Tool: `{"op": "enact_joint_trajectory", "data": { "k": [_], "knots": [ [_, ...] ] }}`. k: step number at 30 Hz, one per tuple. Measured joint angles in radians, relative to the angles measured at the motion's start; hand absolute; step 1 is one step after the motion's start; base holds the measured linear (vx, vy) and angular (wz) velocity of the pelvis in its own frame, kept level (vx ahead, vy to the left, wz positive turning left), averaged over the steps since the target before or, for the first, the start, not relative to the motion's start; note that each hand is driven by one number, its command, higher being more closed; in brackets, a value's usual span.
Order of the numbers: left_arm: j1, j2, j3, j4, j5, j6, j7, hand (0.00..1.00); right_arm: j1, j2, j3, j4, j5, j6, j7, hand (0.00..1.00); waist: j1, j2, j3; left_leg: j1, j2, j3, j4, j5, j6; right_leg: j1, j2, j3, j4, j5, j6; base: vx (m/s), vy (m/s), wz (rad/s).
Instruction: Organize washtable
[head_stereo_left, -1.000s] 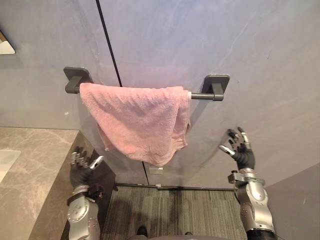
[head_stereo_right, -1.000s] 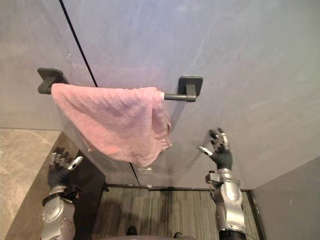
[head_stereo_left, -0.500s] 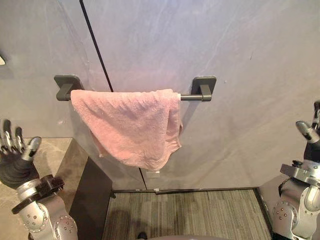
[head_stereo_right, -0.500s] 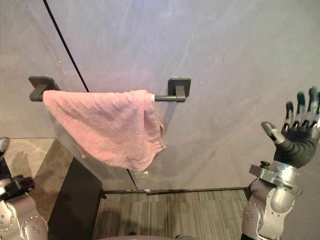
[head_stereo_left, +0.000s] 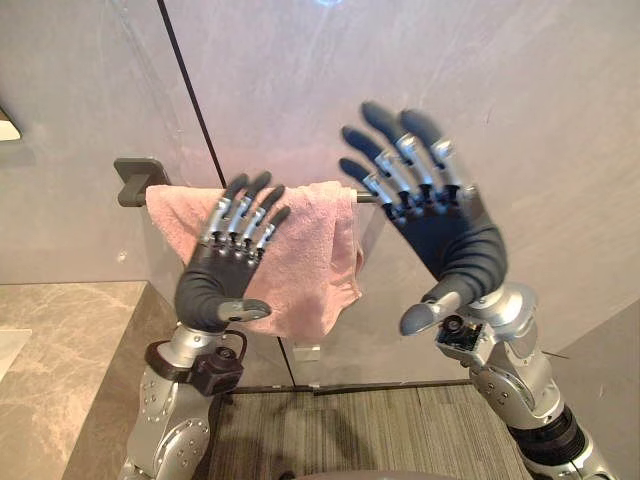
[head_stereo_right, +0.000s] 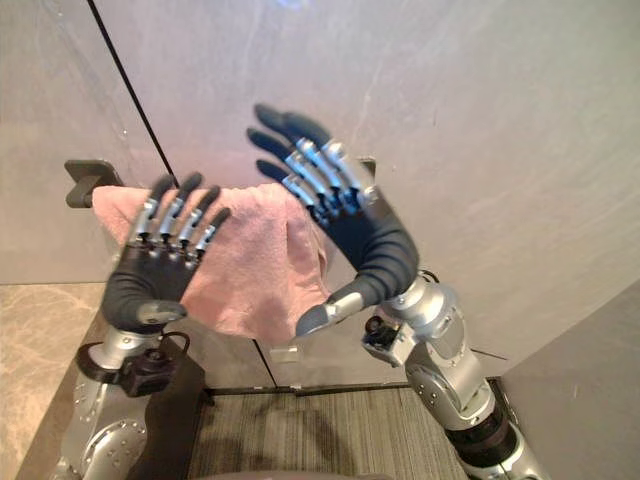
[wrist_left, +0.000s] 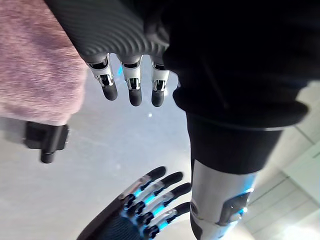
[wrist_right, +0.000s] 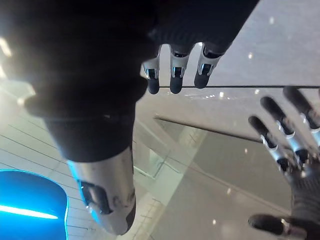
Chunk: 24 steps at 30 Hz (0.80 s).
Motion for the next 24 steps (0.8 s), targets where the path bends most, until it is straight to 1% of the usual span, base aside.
{"op": "enact_joint_trajectory", "data": {
  "k": [1,4,6,10,12,16,19,21,24],
  "knots": [
    [0.0,0.028,-0.011,0.037,0.001,0.01,-0.013,0.0,-0.006,-0.035,0.032,0.012,0.011,0.013,0.018,0.0,0.0,0.0,0.0,0.003,0.0,0.003,0.0,0.0,0.0,0.001,0.0,0.003,0.0,0.0,0.0,-0.05,-0.001,-0.05],
    [0.0,0.064,-0.025,0.091,0.003,0.024,-0.031,0.0,-0.008,-0.097,0.072,0.037,0.037,0.037,0.044,0.0,0.0,0.0,0.0,0.003,0.001,0.008,0.0,0.0,0.0,-0.001,0.001,0.009,-0.001,0.001,0.0,-0.04,0.0,-0.06],
    [0.0,0.073,-0.028,0.111,0.013,0.025,-0.031,0.0,-0.009,-0.12,0.093,0.052,0.039,0.045,0.06,0.0,0.001,0.0,0.0,0.002,0.001,0.013,0.0,0.0,0.0,-0.004,0.002,0.014,-0.002,0.002,0.0,-0.02,0.001,-0.07],
    [0.0,0.076,-0.028,0.166,0.062,0.026,-0.027,0.0,-0.023,-0.143,0.164,0.108,0.033,0.071,0.063,0.0,0.003,0.0,0.0,-0.006,0.002,0.021,0.0,0.0,0.0,-0.016,0.004,0.022,-0.004,0.007,0.0,0.0,0.001,-0.07],
    [0.0,0.08,-0.028,0.185,0.083,0.027,-0.025,0.0,-0.025,-0.144,0.192,0.143,0.012,0.081,0.064,0.0,0.006,-0.001,0.0,-0.006,0.002,0.022,0.0,0.0,0.0,-0.015,0.003,0.022,-0.006,0.007,0.0,0.0,0.0,0.0],
    [-0.001,0.081,-0.022,0.226,0.125,0.032,-0.005,0.0,-0.03,-0.141,0.244,0.224,-0.08,0.105,0.067,0.0,0.019,0.0,0.0,-0.01,0.002,0.021,0.0,-0.001,0.0,-0.016,0.004,0.021,-0.009,0.008,0.0,0.0,0.0,0.0],
    [0.0,0.078,-0.009,0.242,0.162,0.033,-0.002,0.0,-0.03,-0.135,0.256,0.276,-0.128,0.116,0.074,0.0,0.027,0.0,0.0,-0.023,0.002,0.016,0.0,0.0,0.001,-0.018,0.004,0.015,-0.016,0.013,0.0,-0.01,-0.002,0.05],
    [0.002,0.061,0.027,0.26,0.186,0.033,0.007,0.0,-0.031,-0.112,0.258,0.332,-0.165,0.124,0.076,0.0,0.031,0.0,0.0,-0.027,0.001,0.013,0.0,0.0,0.001,-0.019,0.003,0.01,-0.02,0.015,-0.001,0.0,0.001,0.06],
    [0.003,0.049,0.052,0.277,0.203,0.033,0.023,0.0,-0.033,-0.082,0.276,0.381,-0.203,0.129,0.076,0.0,0.033,0.001,0.0,-0.045,0.0,0.002,0.0,0.0,0.0,-0.033,0.003,0.0,-0.025,0.015,-0.001,-0.01,-0.004,0.1]
  ]
}}
